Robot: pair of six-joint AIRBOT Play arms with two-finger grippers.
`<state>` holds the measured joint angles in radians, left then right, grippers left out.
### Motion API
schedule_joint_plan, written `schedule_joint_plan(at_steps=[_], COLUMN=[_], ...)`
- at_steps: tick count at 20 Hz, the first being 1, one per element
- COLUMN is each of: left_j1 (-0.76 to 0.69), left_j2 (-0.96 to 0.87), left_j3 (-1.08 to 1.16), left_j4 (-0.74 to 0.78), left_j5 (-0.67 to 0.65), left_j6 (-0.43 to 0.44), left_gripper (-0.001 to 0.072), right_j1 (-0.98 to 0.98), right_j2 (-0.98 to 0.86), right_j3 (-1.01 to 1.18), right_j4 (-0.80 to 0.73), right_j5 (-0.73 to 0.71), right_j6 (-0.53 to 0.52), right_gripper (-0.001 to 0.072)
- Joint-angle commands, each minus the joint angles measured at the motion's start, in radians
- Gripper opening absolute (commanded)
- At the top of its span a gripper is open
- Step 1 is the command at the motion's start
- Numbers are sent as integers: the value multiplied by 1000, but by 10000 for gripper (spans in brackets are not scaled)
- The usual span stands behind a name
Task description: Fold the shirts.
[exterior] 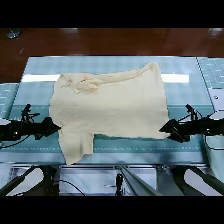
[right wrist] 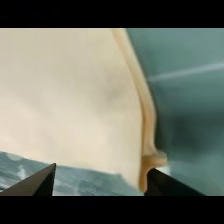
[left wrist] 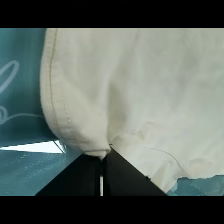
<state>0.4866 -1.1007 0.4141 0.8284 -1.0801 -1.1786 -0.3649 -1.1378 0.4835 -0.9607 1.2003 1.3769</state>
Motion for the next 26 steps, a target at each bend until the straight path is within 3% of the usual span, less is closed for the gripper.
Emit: schedule_joint_plan(at_steps=[1,2,3,6,8,10,12,15,19,24,26], left_j1=[-1,-1,-1,-1,-1,-10,-38,-71,-69,-69,-69], left_j2=[1,1,1,3,24,77,142,209,284,481,565], left_j3=[0,0,0,10,80,217,424,780,1137,1283,1283], left_j4=[0,-1,-3,-56,-210,-448,-594,-603,-363,23,200], left_j5=[-1,-1,-1,-7,-53,-84,-33,77,112,102,16], left_j6=[0,0,0,2,63,125,137,122,-38,-130,-208], left_gripper=[23,23,23,23,23,22,21,21,21,22,22], right_j1=[9,9,16,45,44,45,45,44,44,44,44], right_j2=[-43,-44,-43,-43,-43,-43,-43,-43,31,293,374], right_j3=[0,0,0,66,215,463,768,1231,1601,1603,1602], right_j4=[133,151,174,164,168,182,189,132,41,-81,-139], right_j5=[-89,-88,-77,-31,20,66,82,85,176,237,289], right_j6=[-61,-92,-149,-169,-156,-119,-78,-11,24,53,85], right_gripper=[536,321,23,28,28,28,28,28,28,28,28])
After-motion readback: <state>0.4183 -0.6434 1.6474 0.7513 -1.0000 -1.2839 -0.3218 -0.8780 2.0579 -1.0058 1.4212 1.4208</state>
